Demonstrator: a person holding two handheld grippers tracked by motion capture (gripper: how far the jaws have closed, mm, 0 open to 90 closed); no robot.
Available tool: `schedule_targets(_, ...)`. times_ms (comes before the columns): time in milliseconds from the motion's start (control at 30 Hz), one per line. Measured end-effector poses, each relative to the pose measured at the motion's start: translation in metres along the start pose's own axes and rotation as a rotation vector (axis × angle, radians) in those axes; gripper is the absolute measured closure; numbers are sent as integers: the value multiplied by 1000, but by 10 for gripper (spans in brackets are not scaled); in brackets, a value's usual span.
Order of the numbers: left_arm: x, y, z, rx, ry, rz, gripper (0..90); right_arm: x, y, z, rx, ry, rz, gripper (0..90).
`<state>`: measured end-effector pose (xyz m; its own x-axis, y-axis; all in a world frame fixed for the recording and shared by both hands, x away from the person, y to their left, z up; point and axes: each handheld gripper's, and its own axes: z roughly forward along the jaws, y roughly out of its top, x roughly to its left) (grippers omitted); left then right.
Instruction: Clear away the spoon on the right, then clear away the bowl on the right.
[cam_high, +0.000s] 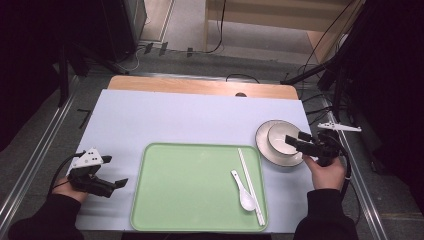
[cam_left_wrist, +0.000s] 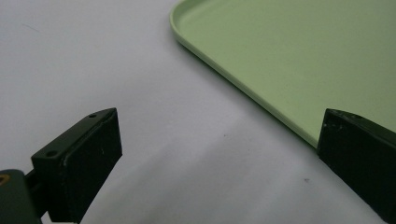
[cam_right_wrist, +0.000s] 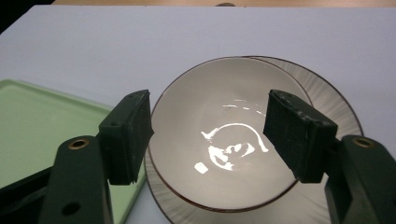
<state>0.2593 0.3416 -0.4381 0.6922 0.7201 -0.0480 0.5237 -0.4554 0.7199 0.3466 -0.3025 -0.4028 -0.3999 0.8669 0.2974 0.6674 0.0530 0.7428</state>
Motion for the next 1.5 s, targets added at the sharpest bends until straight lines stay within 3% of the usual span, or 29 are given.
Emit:
schedule_targets(567, 1, 0, -1, -5, 2, -2, 0, -28, -4, 6, -5, -59, 70, 333)
schedule_targets(733, 1, 0, -1, -8, 3, -3, 0, -37, -7, 12, 4, -53, 97, 337)
schedule_targets(1133, 1, 0, -1, -8, 3, -2, 0, -44, -10, 29, 44, -56, 109, 358)
schedule_targets(1267, 1, 0, -2, -9, 3, -6, 0, -47, -12, 35, 42, -25, 123, 391)
schedule_targets(1500, 1, 1, -2, -12, 6, -2, 0, -47, -15, 43, 42, -20, 137, 448)
